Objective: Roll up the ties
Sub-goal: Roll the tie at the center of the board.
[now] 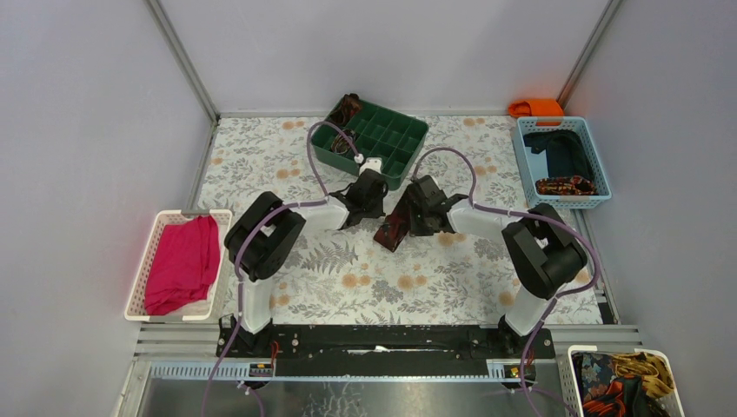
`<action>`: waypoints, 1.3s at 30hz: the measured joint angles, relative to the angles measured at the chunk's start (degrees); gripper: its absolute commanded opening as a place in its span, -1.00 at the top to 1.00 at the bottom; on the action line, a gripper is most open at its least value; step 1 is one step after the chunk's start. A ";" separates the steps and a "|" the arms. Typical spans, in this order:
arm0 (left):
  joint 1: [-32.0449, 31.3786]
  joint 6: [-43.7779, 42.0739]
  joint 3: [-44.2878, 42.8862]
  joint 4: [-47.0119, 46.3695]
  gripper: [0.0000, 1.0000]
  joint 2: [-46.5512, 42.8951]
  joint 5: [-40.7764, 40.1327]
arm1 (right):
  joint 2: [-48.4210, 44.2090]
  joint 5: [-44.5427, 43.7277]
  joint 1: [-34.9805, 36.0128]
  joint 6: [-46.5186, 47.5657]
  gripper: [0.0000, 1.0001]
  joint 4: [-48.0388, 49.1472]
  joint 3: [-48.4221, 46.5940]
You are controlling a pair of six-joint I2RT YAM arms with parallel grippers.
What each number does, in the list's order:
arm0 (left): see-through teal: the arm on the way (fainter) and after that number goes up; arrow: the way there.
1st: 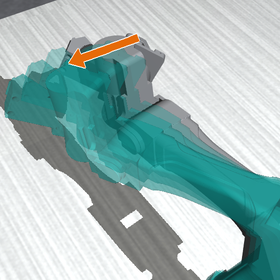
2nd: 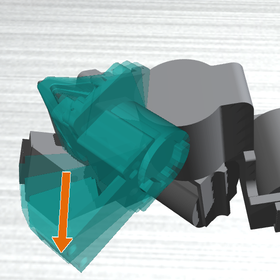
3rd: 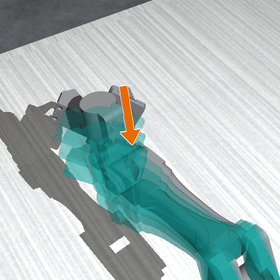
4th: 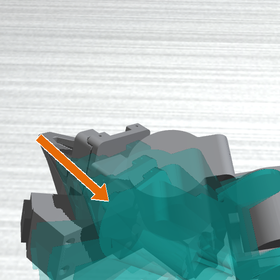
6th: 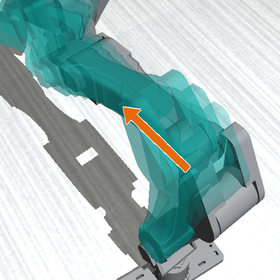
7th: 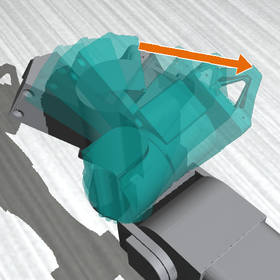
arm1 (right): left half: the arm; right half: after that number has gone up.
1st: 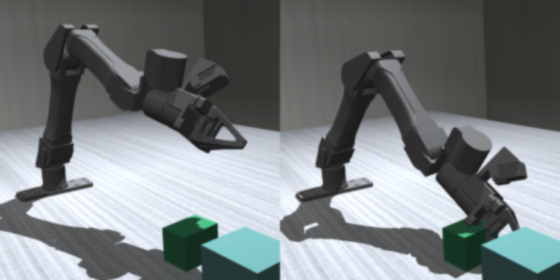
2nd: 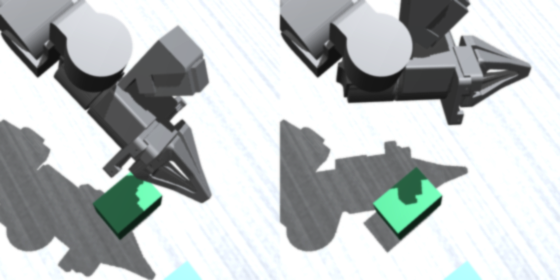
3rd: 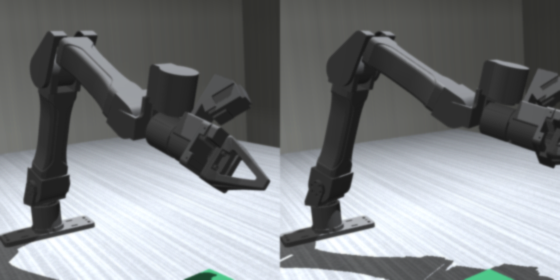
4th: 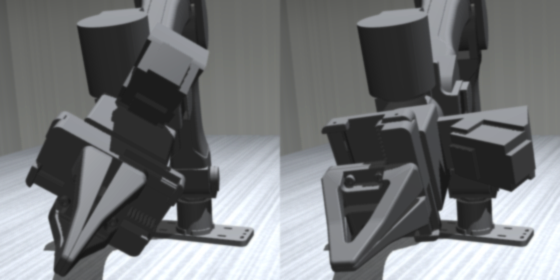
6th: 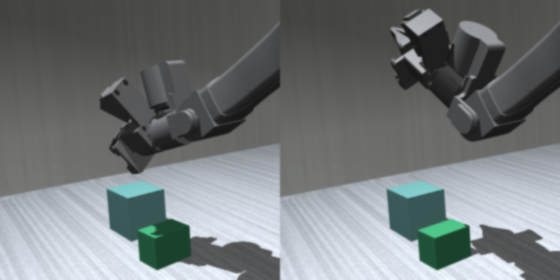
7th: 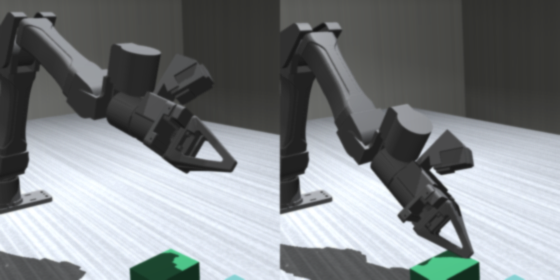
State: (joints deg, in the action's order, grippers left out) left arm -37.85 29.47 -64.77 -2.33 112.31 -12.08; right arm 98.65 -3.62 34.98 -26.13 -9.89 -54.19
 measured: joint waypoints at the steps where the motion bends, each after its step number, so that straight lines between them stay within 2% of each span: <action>1: -0.15 0.15 0.46 -1.20 1.00 -0.07 2.21 | 0.39 0.07 -0.13 0.17 1.00 -0.07 -0.44; 9: -2.95 0.44 2.64 -7.15 1.00 0.15 16.00 | 1.81 1.18 -0.50 1.07 1.00 -0.24 -2.19; 13: -2.97 0.37 2.84 -7.91 1.00 0.35 17.68 | 1.49 1.25 -0.55 1.07 1.00 -0.15 -1.81; 20: -1.60 0.70 2.71 -6.80 1.00 0.00 13.46 | -1.22 -0.50 -0.55 1.77 1.00 -2.23 0.44; 25: 3.28 2.58 3.17 -0.74 1.00 -2.84 3.74 | -6.99 -6.08 0.04 3.91 0.98 -6.43 2.89; 28: 4.42 4.09 5.92 3.50 1.00 -8.39 -2.45 | -13.44 -11.80 2.97 6.10 0.83 -9.33 3.63; 32: 0.50 6.88 11.80 6.80 1.00 -22.14 -9.51 | -20.63 -19.02 12.59 9.29 0.59 -12.94 1.77; 33: -0.57 7.41 12.92 7.17 1.00 -25.20 -10.62 | -21.53 -20.44 15.15 10.12 0.36 -13.51 0.85; 35: -3.04 8.59 15.43 7.76 1.00 -31.91 -12.70 | -22.45 -23.04 19.58 11.69 0.17 -13.90 -0.46; 39: -4.48 10.80 19.15 10.08 1.00 -42.38 -15.80 | -21.86 -26.03 25.35 14.32 0.06 -14.32 -1.36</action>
State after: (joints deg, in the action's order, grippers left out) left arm -42.33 40.27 -45.63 7.75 69.93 -27.88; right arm 76.79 -29.65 60.34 -11.81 -24.21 -55.55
